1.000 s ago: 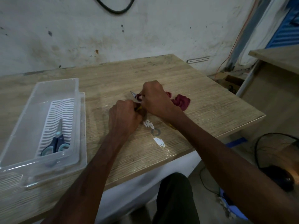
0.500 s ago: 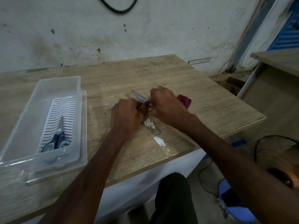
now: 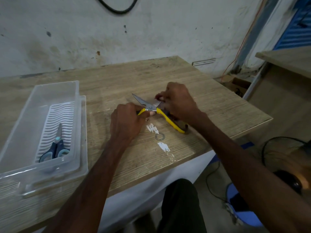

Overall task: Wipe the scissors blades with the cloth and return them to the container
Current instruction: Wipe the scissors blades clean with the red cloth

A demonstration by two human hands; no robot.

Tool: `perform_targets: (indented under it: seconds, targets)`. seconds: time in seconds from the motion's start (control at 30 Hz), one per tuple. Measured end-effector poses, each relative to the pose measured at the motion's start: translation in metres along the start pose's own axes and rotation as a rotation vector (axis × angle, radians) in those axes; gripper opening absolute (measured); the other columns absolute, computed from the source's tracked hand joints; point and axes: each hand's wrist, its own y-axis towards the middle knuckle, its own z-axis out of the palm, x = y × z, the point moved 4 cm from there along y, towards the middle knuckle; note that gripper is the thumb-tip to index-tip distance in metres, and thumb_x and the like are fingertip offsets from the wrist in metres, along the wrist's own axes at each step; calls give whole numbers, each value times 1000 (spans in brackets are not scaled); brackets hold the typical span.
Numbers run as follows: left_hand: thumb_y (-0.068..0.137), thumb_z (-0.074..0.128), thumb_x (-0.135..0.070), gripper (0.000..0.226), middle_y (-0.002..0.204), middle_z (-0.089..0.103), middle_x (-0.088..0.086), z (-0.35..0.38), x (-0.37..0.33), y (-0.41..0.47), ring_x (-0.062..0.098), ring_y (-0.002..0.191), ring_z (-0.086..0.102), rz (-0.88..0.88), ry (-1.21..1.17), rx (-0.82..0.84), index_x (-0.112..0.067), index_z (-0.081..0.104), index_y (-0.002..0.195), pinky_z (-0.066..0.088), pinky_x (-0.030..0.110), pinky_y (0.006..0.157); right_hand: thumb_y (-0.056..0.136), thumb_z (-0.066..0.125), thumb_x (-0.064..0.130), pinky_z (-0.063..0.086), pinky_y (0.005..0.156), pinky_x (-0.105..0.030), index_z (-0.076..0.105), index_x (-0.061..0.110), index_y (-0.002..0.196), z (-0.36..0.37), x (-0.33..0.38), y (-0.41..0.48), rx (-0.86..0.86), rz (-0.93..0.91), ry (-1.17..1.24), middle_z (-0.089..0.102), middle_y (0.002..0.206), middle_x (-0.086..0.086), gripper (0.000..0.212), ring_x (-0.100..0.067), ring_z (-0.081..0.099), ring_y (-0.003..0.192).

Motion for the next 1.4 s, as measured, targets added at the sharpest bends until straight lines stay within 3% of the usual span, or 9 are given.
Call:
perform_targets:
  seconds: [0.17,0.43,0.6,0.7,0.97,1.07,1.17,1.27,1.4]
  targets:
    - [77,61,-63,38,48,54,-12,-6,-1,0,0,46,40,-29,-59,-39,-28,75,80,25,17,47,82,65,16,47,63,-37,76,12,93,-37,-27,-6,-357,234,109,61,76,-15,17,-27,60,70]
    - [81,55,-65,45,74,69,10,-2,0,0,27,77,63,6,62,-26,-26,75,88,32,27,60,69,56,27,32,50,-31,63,-4,60,6,18,-7,-66,5,75,53,63,-20,33,-30,55,56]
    - [81,54,-64,44,71,70,6,-8,-4,-5,25,73,64,32,68,-55,-26,75,85,35,28,58,84,58,12,40,59,-30,74,2,83,-4,-20,1,-253,303,65,64,77,-20,20,-30,62,70]
    - [89,53,-50,37,85,70,9,-7,-9,-6,30,83,64,46,144,-131,-17,70,87,40,36,65,81,69,21,46,66,-9,77,11,89,-17,-34,-15,-405,561,430,74,77,-10,15,-2,63,63]
    - [99,41,-29,21,95,60,11,-8,-12,3,35,72,65,192,315,-153,-15,46,114,53,43,56,68,80,28,59,76,-40,77,14,82,-18,-51,-23,-440,836,843,73,67,1,19,-14,70,71]
    - [101,36,-27,23,90,64,13,-32,-1,4,34,74,63,9,-19,-299,-11,51,106,48,39,59,72,78,22,59,74,-43,77,11,86,-37,-59,-27,-619,869,829,72,68,-1,18,-17,70,70]
    - [100,37,-26,27,75,67,7,-39,-5,4,25,52,65,-156,-483,-374,-6,55,96,54,39,49,76,76,23,60,64,-46,77,16,89,-30,-24,-27,-391,765,950,74,72,-8,16,-27,72,67]
    - [99,42,-28,27,80,71,4,-20,-8,6,28,53,67,-441,-963,-245,-7,60,96,58,43,54,80,74,24,54,62,-25,76,18,98,-20,28,-31,-394,529,817,72,78,2,19,-12,69,69]
    - [79,52,-57,34,80,73,0,5,18,-3,27,70,70,-592,-935,-239,-26,68,82,58,49,68,84,69,14,42,62,-14,74,13,100,-24,60,-39,-698,378,534,65,78,-3,17,-9,58,69]
